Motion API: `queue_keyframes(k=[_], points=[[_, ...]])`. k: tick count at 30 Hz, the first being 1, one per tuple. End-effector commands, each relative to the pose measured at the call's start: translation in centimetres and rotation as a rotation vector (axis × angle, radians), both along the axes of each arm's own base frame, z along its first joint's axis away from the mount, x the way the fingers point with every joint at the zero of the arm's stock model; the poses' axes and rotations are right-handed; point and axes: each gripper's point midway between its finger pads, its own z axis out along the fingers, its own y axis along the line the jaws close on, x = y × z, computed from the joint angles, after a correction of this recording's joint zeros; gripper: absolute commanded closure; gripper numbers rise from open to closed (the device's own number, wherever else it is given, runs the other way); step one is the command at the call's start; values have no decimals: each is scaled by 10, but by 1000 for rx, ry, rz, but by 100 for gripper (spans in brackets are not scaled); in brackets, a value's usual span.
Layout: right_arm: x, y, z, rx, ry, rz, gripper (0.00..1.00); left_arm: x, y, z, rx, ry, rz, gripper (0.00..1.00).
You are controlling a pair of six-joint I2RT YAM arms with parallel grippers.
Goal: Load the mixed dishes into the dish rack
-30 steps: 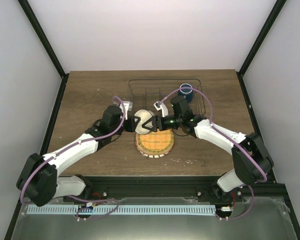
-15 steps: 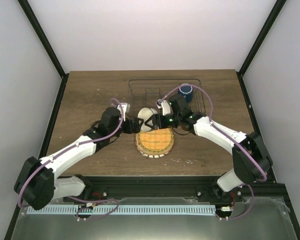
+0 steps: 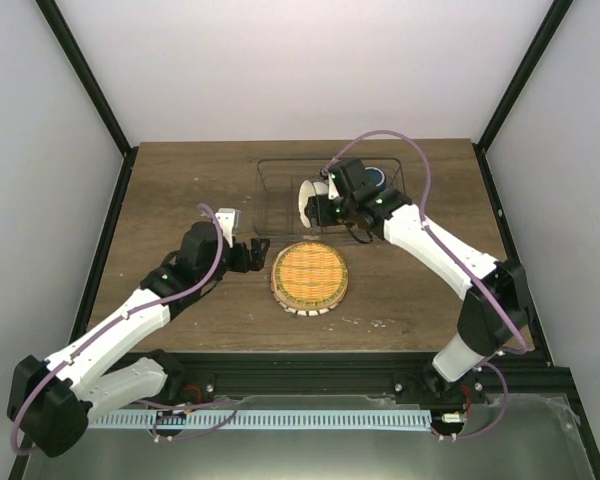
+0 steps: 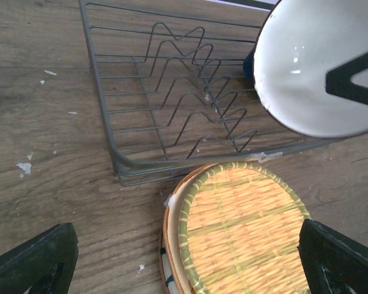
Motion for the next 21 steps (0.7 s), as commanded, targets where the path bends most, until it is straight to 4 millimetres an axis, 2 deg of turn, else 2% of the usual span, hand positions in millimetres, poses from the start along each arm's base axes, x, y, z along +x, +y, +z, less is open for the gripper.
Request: queue_keyframes(k=[1, 13, 17, 21], points=[[25, -34, 7, -198, -51, -175, 62, -12, 15, -10, 50, 17, 16, 0], [52, -85, -15, -567, -13, -409, 63, -24, 21, -15, 36, 19, 11, 0], [58, -92, -24, -654, 0, -435, 63, -25, 21, -16, 31, 16, 9, 0], [66, -89, -36, -694, 12, -423, 63, -27, 22, -17, 30, 16, 9, 0]])
